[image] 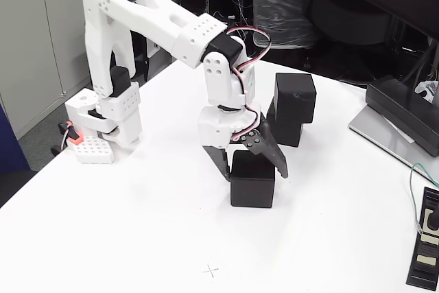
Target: Stack the 3 blocks
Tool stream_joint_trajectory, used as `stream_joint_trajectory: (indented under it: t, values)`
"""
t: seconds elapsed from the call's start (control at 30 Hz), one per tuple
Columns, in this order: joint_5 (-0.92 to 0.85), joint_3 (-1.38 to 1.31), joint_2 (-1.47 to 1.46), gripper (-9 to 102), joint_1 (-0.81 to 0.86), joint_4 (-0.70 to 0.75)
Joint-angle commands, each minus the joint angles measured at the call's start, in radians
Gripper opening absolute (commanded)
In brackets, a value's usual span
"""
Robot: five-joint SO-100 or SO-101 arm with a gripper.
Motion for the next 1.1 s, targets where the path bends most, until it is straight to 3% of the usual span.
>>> stream_joint_trajectory:
  t: [0.0,0.7,1.07]
  values:
    - [0.012,-0.011,-0.012,32,-0.006,-0.006]
    - [0.015,-0.011,-0.012,-1,0.006,0.006]
    - [0.015,-0.037,0.072,-1,0.006,0.021]
